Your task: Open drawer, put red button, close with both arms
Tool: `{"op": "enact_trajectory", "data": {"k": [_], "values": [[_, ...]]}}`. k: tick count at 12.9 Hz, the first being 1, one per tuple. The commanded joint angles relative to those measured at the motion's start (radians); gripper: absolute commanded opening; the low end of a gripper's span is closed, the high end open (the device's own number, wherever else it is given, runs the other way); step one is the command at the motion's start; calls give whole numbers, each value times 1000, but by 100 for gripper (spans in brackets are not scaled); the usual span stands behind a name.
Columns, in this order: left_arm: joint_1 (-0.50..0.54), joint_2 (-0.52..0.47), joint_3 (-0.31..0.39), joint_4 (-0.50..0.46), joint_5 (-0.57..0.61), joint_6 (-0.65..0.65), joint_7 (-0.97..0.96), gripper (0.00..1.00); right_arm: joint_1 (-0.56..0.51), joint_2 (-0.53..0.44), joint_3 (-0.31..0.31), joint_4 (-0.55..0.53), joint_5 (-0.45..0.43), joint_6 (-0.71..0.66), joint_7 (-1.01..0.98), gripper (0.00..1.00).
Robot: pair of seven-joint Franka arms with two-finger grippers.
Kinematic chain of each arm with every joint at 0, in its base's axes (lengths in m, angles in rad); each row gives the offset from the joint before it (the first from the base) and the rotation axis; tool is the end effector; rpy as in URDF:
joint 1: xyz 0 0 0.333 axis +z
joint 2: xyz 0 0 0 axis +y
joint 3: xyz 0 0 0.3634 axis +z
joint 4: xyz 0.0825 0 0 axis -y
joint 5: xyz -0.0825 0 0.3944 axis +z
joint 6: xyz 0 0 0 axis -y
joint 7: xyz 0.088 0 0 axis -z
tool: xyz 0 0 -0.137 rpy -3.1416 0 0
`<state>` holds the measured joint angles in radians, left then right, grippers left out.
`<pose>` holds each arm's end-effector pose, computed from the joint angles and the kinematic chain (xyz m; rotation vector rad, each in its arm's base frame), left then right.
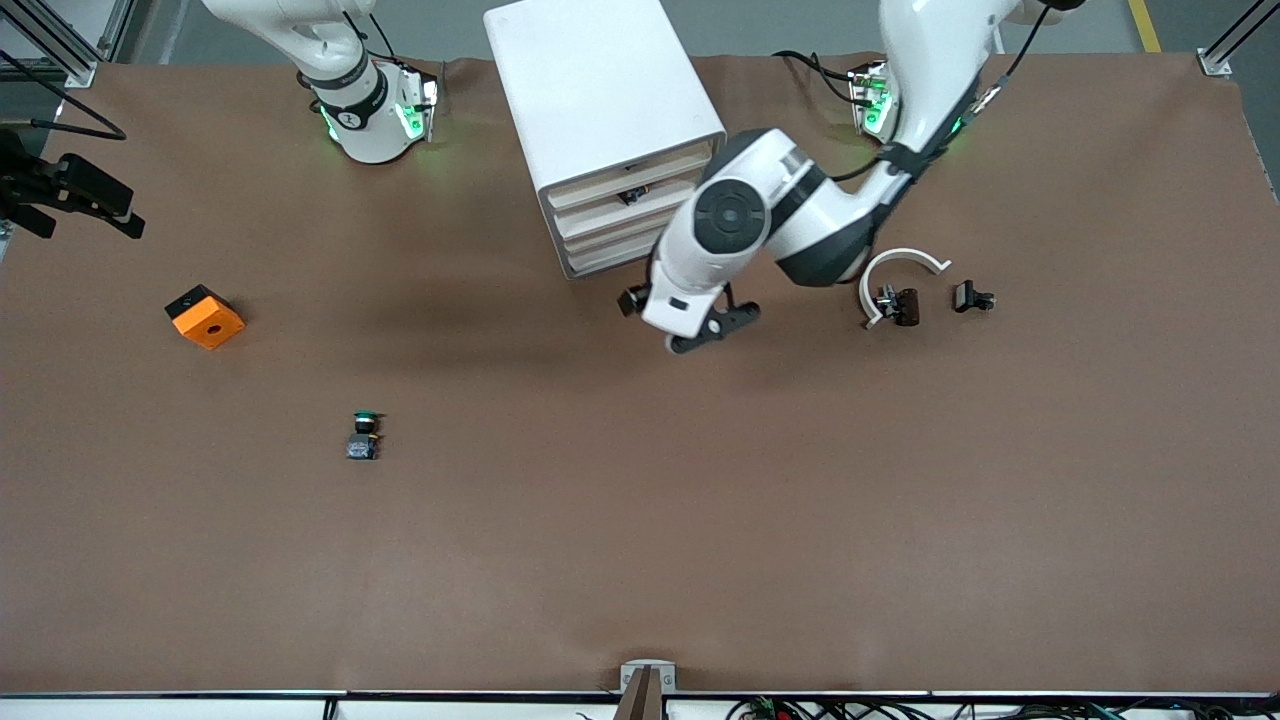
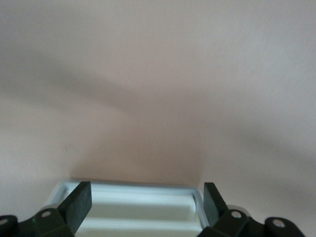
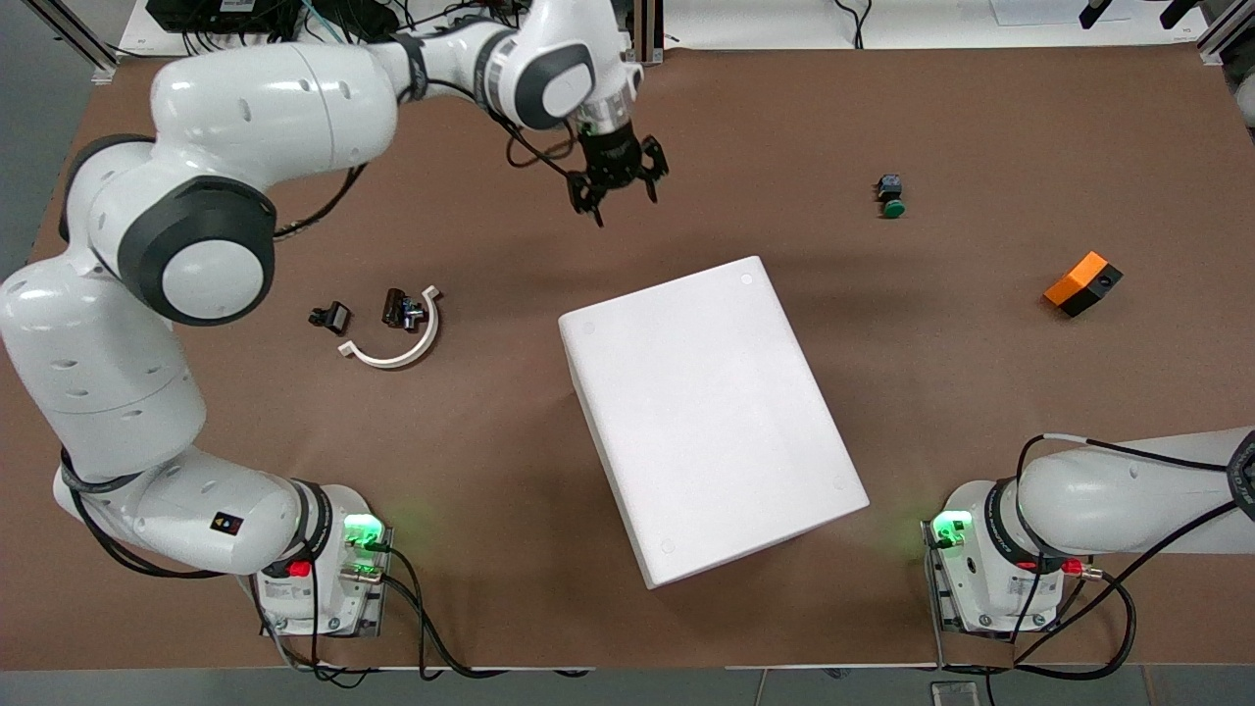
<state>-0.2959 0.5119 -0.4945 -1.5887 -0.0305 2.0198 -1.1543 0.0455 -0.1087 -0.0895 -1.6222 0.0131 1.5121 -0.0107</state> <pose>0.5295 -0.4692 0.3744 2.9239 0.6374 -0.3456 0.5190 -0.0240 0.6708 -3.1184 0.0499 0.0019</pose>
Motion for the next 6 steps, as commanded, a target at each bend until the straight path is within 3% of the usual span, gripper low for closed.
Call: {"op": "enact_trajectory", "data": {"k": [1, 6], "values": [[88, -64, -7, -8, 56, -36, 100, 100, -3, -34, 2, -34, 7, 2, 15, 100], [270, -165, -7, -2, 158, -92, 267, 100, -3, -37, 2, -39, 7, 2, 15, 100]]}}
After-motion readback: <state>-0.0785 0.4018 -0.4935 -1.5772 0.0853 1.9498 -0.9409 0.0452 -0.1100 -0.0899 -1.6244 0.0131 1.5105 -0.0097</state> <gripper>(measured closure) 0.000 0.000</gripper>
